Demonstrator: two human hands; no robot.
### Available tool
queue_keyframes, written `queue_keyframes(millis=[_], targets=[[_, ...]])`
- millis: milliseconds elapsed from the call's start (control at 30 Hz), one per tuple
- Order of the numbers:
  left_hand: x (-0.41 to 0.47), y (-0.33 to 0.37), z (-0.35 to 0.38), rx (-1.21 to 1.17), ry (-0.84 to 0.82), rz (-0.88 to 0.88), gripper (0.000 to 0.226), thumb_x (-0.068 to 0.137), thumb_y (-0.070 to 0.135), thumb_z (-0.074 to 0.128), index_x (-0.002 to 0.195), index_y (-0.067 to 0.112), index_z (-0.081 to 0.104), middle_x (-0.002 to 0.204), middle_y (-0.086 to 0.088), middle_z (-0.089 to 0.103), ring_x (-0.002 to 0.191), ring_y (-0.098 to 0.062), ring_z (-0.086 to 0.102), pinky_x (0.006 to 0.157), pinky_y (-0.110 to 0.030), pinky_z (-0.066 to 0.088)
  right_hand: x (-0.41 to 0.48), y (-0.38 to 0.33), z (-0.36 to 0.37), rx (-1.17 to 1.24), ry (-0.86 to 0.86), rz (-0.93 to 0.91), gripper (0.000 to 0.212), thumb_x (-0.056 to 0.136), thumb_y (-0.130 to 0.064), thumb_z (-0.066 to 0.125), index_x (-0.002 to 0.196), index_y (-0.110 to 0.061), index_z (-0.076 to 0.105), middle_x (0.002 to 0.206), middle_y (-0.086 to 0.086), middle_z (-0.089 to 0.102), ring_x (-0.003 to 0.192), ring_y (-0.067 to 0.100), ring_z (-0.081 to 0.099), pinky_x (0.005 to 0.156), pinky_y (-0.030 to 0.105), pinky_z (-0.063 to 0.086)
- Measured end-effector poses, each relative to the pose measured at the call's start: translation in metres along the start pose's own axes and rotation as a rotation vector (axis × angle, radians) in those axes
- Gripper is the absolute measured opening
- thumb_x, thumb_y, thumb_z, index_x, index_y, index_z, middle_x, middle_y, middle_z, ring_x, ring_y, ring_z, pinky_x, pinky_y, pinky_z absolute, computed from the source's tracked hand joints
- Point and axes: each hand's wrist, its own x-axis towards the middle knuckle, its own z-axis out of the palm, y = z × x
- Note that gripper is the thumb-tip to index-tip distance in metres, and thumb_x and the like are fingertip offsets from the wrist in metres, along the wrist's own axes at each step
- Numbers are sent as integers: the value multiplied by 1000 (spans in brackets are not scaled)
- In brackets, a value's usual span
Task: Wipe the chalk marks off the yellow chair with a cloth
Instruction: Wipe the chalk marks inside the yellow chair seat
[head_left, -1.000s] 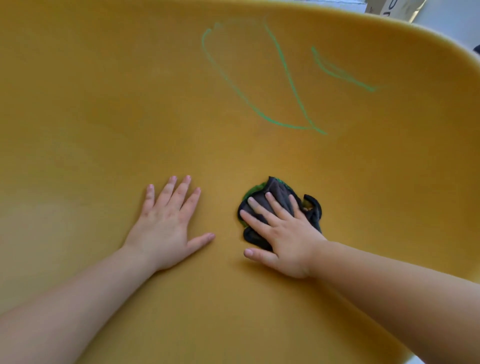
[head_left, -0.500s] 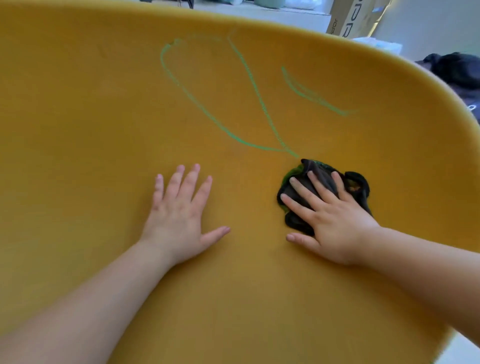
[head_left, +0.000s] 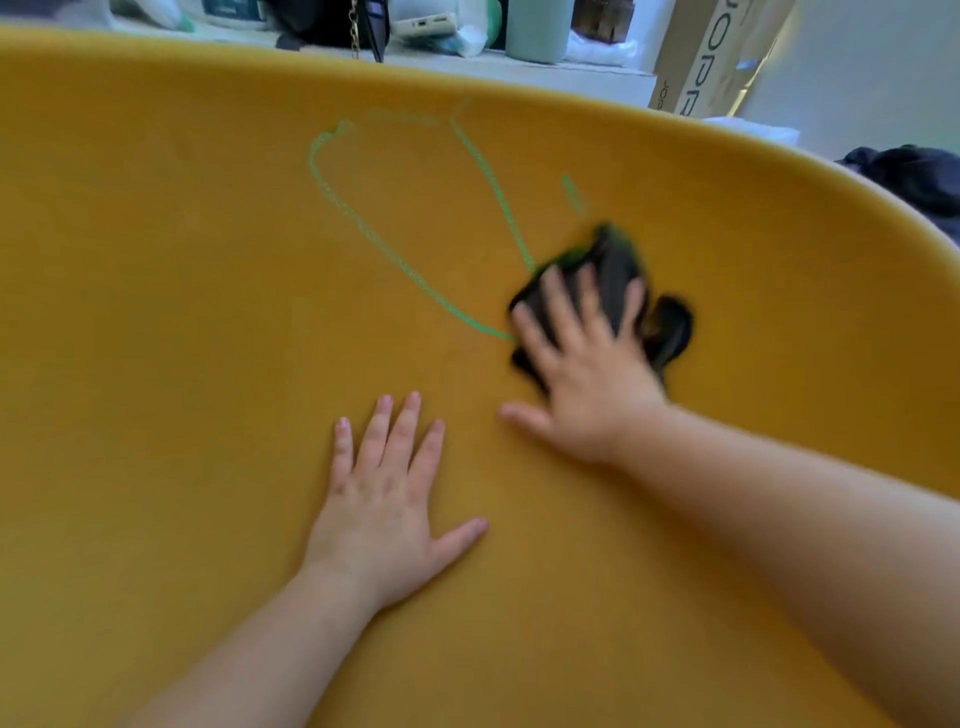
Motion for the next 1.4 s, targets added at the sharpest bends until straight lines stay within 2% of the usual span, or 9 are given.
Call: queue_keyframes(millis=[100, 200, 367, 533, 767, 900, 1033, 1167, 1400], targets=[[0, 2, 1, -8, 10, 21, 109, 73, 91, 32, 152, 16, 41, 166, -13, 20, 154, -34, 13, 119, -65, 15, -50, -49, 21, 131, -159, -354, 86, 89, -83, 6, 160, -37, -12, 168, 2, -23, 152, 35, -28, 116, 67, -17], [-2, 2, -3, -20, -37, 10, 122, 68, 99, 16, 155, 16, 34, 167, -12, 13, 155, -33, 5, 121, -63, 9, -34, 4, 17, 26, -36, -523, 76, 90, -82, 14, 158, -49, 14, 171, -5, 6, 156, 37, -5, 118, 65, -14], [-2, 2, -8, -6, -45, -25, 124, 66, 100, 9, 161, 19, 11, 168, -7, -10, 153, -27, -18, 122, -58, -5, 38, 110, -40, -373, 173, -142, 81, 90, -83, 3, 159, -44, 17, 171, 6, 7, 153, 49, -6, 115, 73, -11], [-5, 1, -4, -65, 29, -53, 124, 69, 98, 22, 153, 8, 37, 165, -10, 25, 154, -28, 17, 120, -60, 17, 25, 24, -9, -137, 152, 54, 93, 87, -85, 3, 163, -31, 2, 170, 13, -9, 153, 48, -11, 114, 74, -7], [-6, 0, -6, -98, 46, -118, 134, 58, 101, 32, 155, 8, 33, 164, -8, 27, 153, -28, 18, 121, -60, 17, -13, 24, 9, -89, -4, -537, 78, 90, -83, 20, 159, -46, 15, 171, -1, 5, 156, 41, -2, 121, 63, -8], [-6, -1, -4, -86, 53, -133, 135, 60, 104, 23, 158, 10, 25, 167, -6, 18, 155, -25, 9, 122, -58, 11, 56, 118, -55, -386, 268, -151, 87, 89, -83, 10, 161, -35, 22, 169, 16, 9, 151, 54, 3, 118, 70, -5], [-6, -1, -3, -125, 112, -125, 132, 60, 101, 33, 155, 10, 31, 165, -5, 25, 154, -25, 16, 122, -58, 15, 72, 64, -54, -233, 302, 111, 102, 84, -90, 5, 163, -26, 6, 169, 19, -9, 152, 52, -5, 117, 74, -1], [-7, -5, 1, -262, 363, -167, 107, 63, 76, 57, 146, 9, 47, 156, -8, 42, 146, -29, 35, 117, -60, 24, 29, -35, 5, 122, 127, -85, 101, 84, -88, 19, 163, -26, 5, 170, 14, -12, 146, 47, 27, 113, 64, 20], [-7, -14, -1, -484, 586, -394, 80, 61, 40, 49, 134, 8, 53, 147, -12, 50, 141, -32, 40, 118, -57, 23, -26, -30, 8, 164, -25, -522, 69, 98, -72, 10, 159, -44, -4, 171, 1, 13, 151, 33, 26, 118, 58, 19]])
